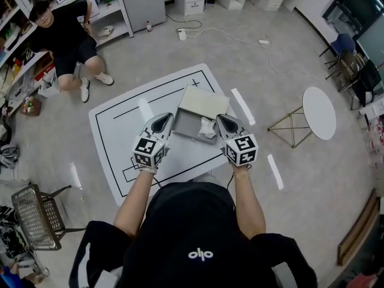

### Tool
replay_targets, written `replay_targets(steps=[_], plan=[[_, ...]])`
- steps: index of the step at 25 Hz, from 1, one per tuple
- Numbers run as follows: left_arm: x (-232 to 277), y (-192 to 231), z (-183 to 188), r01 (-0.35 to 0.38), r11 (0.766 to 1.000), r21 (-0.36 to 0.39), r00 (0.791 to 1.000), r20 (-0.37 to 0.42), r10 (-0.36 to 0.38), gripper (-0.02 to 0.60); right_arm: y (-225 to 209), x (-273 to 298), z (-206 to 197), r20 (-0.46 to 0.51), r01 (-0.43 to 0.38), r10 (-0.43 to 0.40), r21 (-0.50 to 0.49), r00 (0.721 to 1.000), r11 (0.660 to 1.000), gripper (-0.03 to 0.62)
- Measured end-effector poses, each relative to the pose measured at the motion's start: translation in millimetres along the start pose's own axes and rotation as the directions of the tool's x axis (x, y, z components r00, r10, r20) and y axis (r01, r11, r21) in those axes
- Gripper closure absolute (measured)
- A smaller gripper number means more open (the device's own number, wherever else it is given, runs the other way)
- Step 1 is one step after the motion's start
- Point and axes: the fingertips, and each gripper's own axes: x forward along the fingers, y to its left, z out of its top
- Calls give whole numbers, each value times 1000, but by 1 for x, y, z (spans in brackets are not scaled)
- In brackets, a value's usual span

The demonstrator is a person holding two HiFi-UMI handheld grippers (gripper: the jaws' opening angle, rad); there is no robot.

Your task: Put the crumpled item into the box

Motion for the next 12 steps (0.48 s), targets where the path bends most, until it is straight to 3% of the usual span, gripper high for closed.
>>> replay_targets(steps=[12], plan=[[0, 0, -2, 11, 1000, -3, 1000, -8, -11, 574, 1, 0, -1, -1, 1, -1, -1, 1000, 1000, 585]])
